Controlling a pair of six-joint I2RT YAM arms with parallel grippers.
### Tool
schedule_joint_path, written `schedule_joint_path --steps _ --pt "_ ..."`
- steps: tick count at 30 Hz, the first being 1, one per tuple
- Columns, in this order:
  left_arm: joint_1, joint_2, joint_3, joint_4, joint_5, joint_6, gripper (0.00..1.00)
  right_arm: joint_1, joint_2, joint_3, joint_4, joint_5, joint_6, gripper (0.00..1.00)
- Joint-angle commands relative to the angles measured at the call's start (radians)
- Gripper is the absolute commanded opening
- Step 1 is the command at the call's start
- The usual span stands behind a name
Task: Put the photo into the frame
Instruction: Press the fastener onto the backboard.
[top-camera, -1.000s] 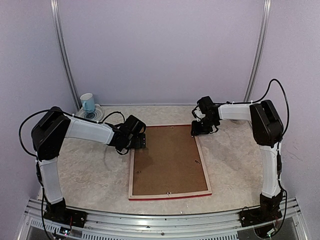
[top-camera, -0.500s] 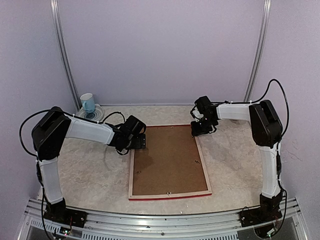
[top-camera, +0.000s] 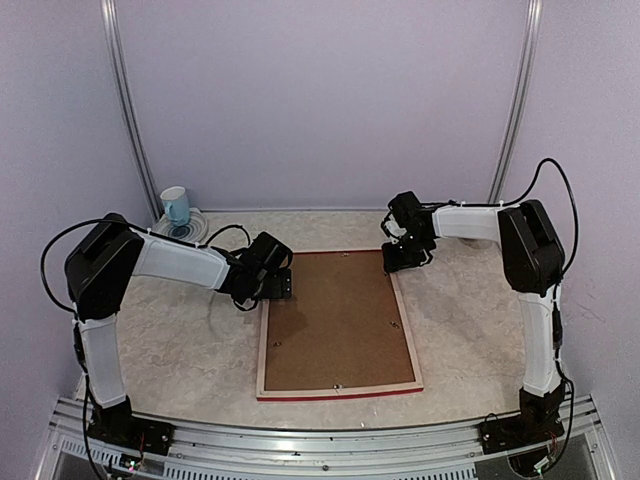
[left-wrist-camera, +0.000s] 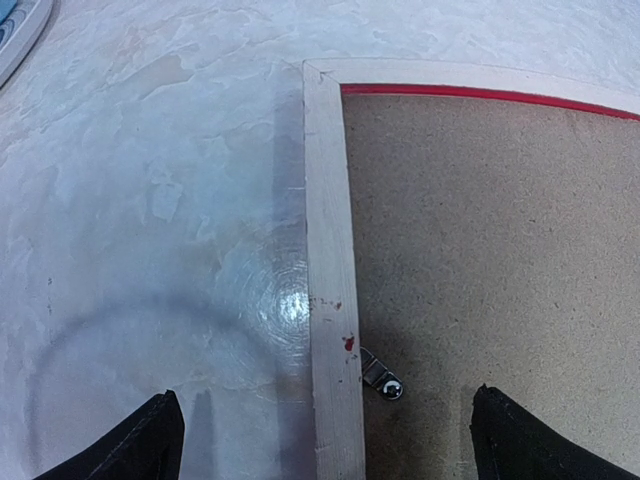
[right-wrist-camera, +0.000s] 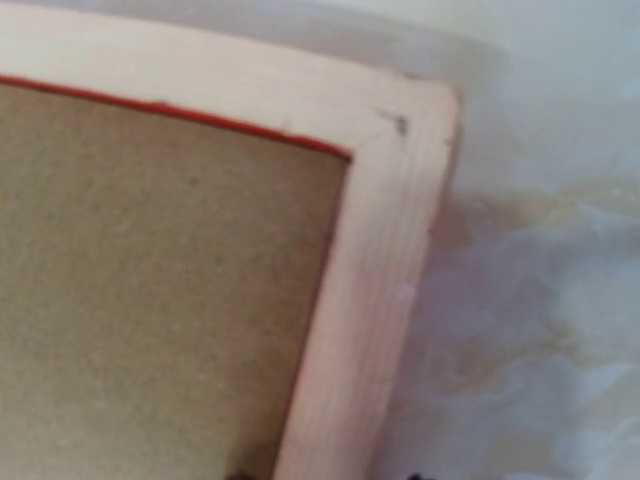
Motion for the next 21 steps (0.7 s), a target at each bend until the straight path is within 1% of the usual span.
schedule_joint_path --steps 1,6,7,17,21 --pt "-0.006 0.006 0.01 0.012 -0.006 -0.004 0.99 -0.001 -0.02 0.022 -0.029 0.0 0.043 0.42" --pt "-0.006 0.004 0.008 0.011 -0.005 -0.006 0.99 -0.005 -0.013 0.051 -0.035 -0.01 0.053 0.46" --pt "-0.006 0.003 0.008 0.01 -0.005 -0.007 0.99 -0.005 -0.01 0.052 -0.034 -0.035 0.053 0.46" --pt "-0.008 -0.003 -0.001 0.014 -0.003 -0.009 0.99 -0.005 0.001 0.001 -0.019 -0.069 0.056 0.46" --pt "-0.008 -0.008 -0.001 0.014 -0.005 -0.008 0.99 -0.004 0.014 -0.014 -0.023 -0.06 0.049 0.44"
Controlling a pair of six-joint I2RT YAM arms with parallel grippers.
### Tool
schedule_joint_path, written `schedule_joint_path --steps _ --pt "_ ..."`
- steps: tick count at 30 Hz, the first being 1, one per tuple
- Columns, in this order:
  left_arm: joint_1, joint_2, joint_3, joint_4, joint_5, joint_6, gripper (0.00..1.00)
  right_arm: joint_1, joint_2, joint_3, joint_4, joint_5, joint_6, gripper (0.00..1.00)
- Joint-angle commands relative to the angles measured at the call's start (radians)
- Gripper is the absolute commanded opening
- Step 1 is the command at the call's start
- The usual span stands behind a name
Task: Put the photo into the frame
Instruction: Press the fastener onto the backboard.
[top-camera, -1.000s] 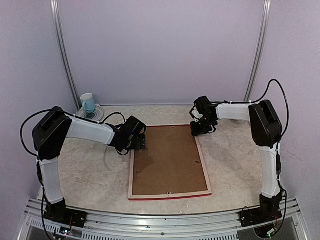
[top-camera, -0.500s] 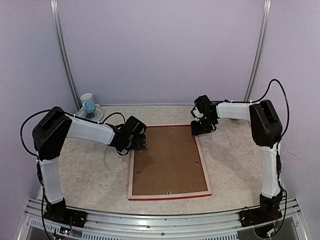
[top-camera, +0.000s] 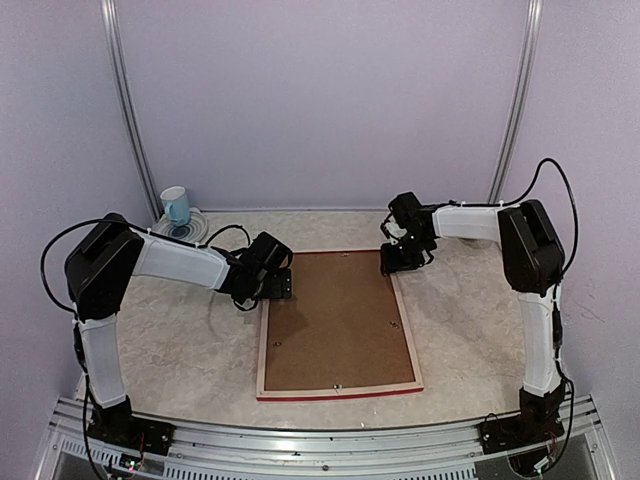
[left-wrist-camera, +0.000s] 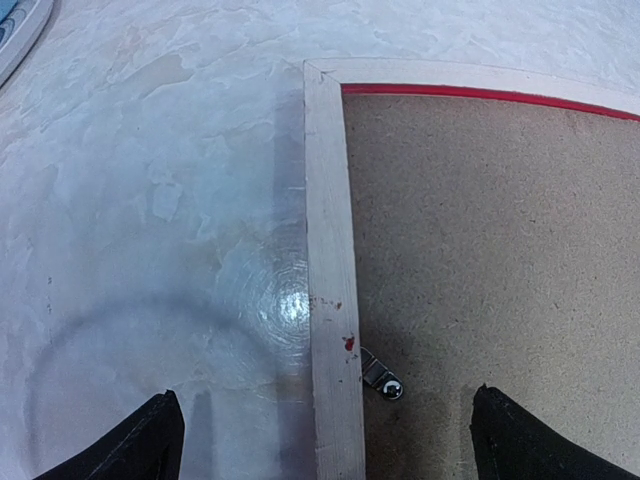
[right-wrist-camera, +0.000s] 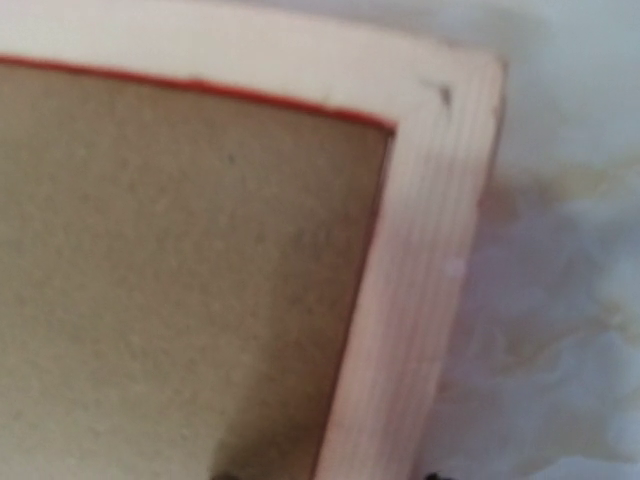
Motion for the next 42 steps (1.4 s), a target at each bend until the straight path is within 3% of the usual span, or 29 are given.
schedule_joint_path --steps 1,12,30,33,38,42 --pt "-0.008 -0.009 0.0 0.014 -0.005 -0.004 0.99 -0.001 0.015 -0.023 -0.01 0.002 -0.003 0.43" --pt "-0.007 -0.01 0.001 0.01 -0.011 -0.001 0.99 -0.002 0.014 -0.033 -0.006 0.019 -0.012 0.3" --pt "-0.006 -0.022 0.017 -0.005 -0.025 0.0 0.99 -0.012 -0.019 -0.053 0.029 0.006 -0.021 0.22" --pt "-0.006 -0.033 0.014 -0.013 -0.038 0.0 0.99 -0.019 -0.027 -0.042 0.033 -0.01 -0.024 0.28" --pt "-0.013 -0.079 -0.005 -0.02 -0.041 -0.003 0.99 -0.021 -0.073 -0.037 0.047 0.001 -0.029 0.64" --pt "-0.024 -0.124 -0.021 -0.048 -0.048 -0.01 0.99 -0.022 -0.123 -0.055 0.057 0.017 -0.033 0.78"
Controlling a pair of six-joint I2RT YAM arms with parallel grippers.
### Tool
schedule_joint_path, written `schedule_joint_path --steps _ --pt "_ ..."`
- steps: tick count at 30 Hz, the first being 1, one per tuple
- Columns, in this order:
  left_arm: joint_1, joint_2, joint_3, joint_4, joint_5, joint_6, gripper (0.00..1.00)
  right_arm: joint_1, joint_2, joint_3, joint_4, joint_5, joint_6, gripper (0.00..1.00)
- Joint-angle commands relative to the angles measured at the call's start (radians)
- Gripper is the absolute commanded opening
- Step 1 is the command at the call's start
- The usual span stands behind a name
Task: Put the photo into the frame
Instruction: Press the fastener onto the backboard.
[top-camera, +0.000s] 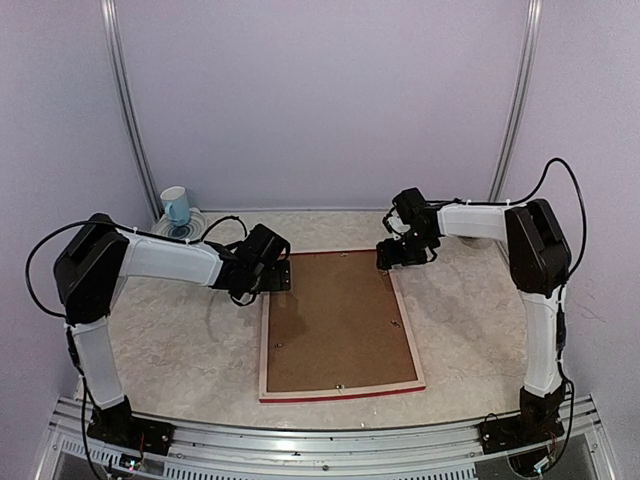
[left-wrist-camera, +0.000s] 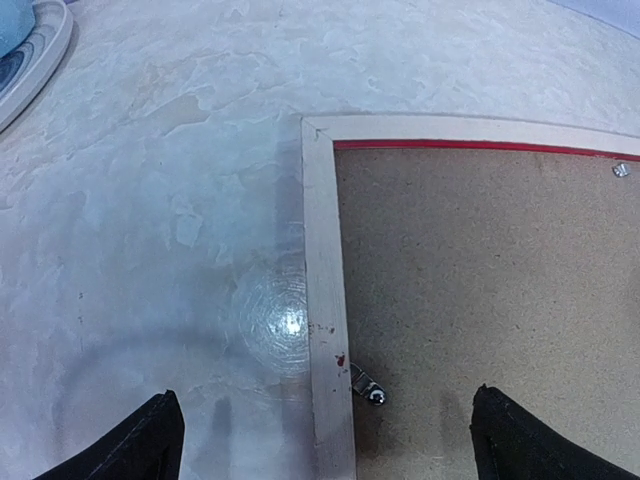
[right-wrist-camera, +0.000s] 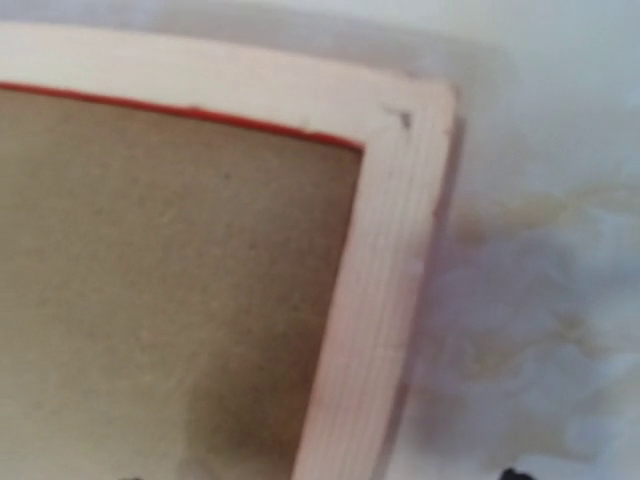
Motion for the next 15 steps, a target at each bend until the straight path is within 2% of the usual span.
schedule_joint_path --steps 1,5,15 --pt "-0.021 -0.081 -0.025 -0.044 -0.024 -0.012 0.99 -0.009 -0.102 -0.027 0.019 0.016 -0.011 0.8" --pt "-0.043 -0.134 -0.061 -0.069 -0.018 -0.004 0.99 -0.009 -0.149 -0.064 0.025 -0.006 -0.009 0.85" --pt "-0.137 -0.235 -0.223 -0.142 0.079 0.025 0.99 -0.009 -0.299 -0.275 0.114 -0.048 0.004 0.87"
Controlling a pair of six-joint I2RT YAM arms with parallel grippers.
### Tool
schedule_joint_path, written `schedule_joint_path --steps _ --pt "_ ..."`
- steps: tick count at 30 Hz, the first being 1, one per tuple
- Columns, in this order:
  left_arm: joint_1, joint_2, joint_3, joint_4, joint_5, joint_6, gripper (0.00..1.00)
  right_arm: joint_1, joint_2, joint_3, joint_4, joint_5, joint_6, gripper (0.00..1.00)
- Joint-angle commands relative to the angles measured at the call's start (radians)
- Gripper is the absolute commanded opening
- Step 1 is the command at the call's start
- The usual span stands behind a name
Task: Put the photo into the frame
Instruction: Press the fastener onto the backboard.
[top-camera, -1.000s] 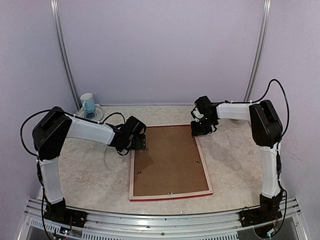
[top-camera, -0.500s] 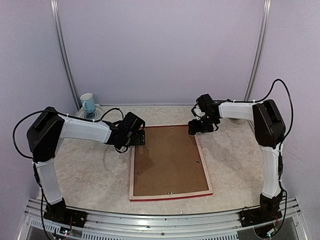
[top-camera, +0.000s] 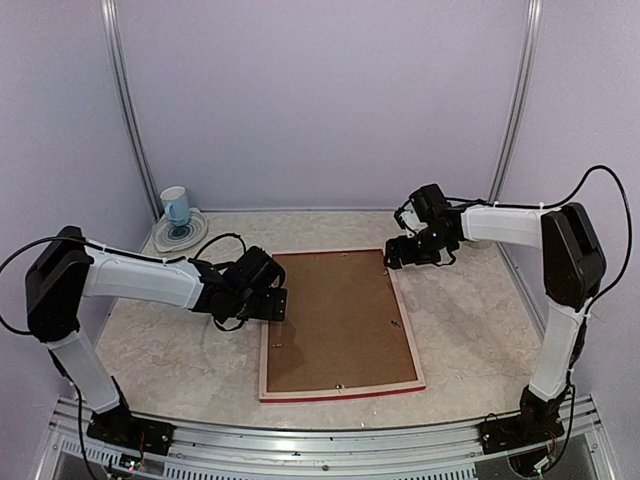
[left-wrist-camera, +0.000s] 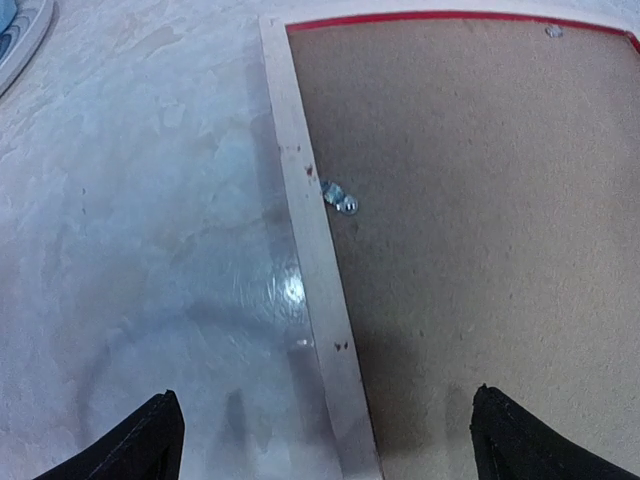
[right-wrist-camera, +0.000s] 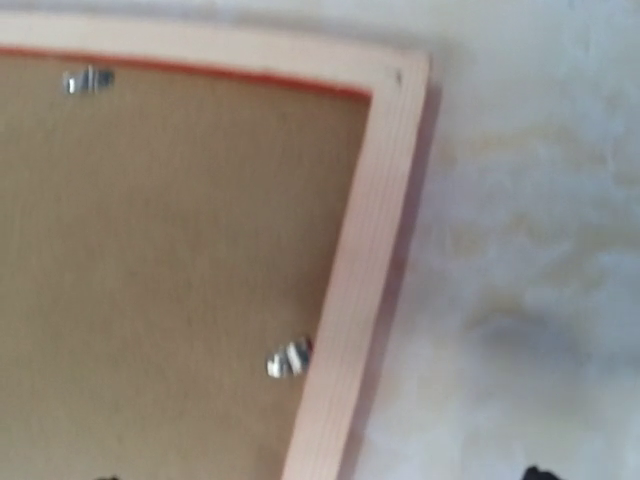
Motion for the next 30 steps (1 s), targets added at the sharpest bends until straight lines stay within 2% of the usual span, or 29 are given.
schedule_joint_path --steps 1,6,16,25,30 --pt "-0.034 -0.049 -0.064 -0.055 0.063 0.017 0.99 -0.004 -0.074 -0.085 0.051 -0.024 0.005 0.87" --pt "-0.044 -0.075 -0.109 -0.051 0.135 0.019 0.99 -0.004 -0.12 -0.149 0.071 -0.035 0.008 0.87" --pt "-0.103 -0.006 -0.069 -0.113 0.085 0.027 0.96 -0.004 -0.159 -0.201 0.091 -0.035 0.009 0.87" --pt "-0.104 -0.126 -0.079 -0.136 0.053 0.041 0.97 -0.004 -0.125 -0.224 0.126 -0.057 0.019 0.87" --pt "-0.103 -0.149 -0.073 -0.186 -0.018 0.015 0.98 -0.004 -0.06 -0.167 0.122 -0.018 0.036 0.88"
